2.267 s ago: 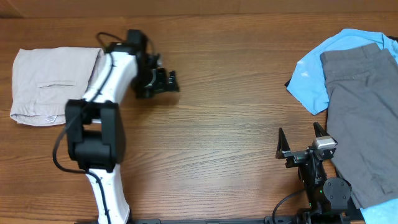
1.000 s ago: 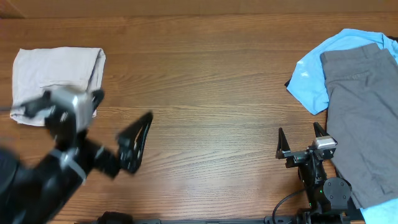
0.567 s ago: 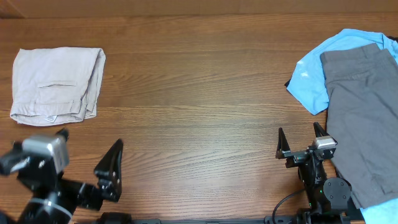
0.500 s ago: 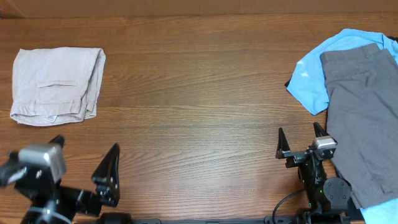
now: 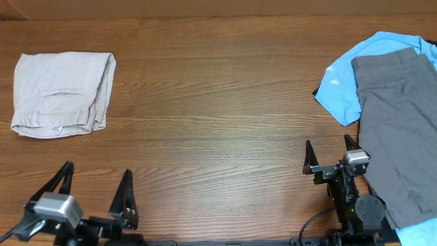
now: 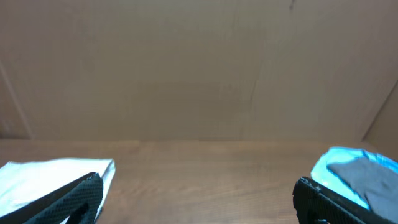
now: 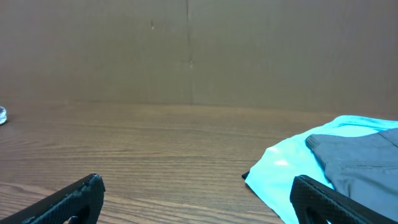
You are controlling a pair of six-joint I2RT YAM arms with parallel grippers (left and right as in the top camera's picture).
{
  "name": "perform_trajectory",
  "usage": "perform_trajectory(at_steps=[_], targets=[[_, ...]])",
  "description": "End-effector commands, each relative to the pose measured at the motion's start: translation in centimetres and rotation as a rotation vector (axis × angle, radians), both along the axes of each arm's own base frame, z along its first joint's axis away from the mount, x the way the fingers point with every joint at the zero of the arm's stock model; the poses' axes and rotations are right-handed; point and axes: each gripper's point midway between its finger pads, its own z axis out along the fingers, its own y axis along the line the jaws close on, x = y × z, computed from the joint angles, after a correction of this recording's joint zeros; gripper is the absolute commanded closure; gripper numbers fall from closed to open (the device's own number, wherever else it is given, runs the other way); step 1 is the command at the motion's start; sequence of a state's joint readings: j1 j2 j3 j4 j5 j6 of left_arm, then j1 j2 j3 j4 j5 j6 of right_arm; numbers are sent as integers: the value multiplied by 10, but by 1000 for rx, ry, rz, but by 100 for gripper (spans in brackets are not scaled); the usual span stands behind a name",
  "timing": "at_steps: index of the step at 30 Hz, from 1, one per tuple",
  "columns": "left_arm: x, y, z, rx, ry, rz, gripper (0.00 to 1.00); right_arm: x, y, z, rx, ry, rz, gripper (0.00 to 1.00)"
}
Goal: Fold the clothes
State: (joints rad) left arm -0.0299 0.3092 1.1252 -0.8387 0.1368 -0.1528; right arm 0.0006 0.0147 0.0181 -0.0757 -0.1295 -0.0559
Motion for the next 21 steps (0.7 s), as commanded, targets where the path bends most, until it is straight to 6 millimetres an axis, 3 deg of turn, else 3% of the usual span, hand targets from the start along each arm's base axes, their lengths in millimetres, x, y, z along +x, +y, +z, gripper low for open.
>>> perform_trajectory(at_steps=[1, 10, 21], targets=[[12, 4, -20, -66, -6, 26, 0, 0, -2, -2, 4, -3, -8, 0], [50, 10, -61, -281, -67, 52, 0, 0, -2, -2, 4, -3, -8, 0], [76, 11, -117, -306, -110, 46, 0, 0, -2, -2, 4, -3, -8, 0]])
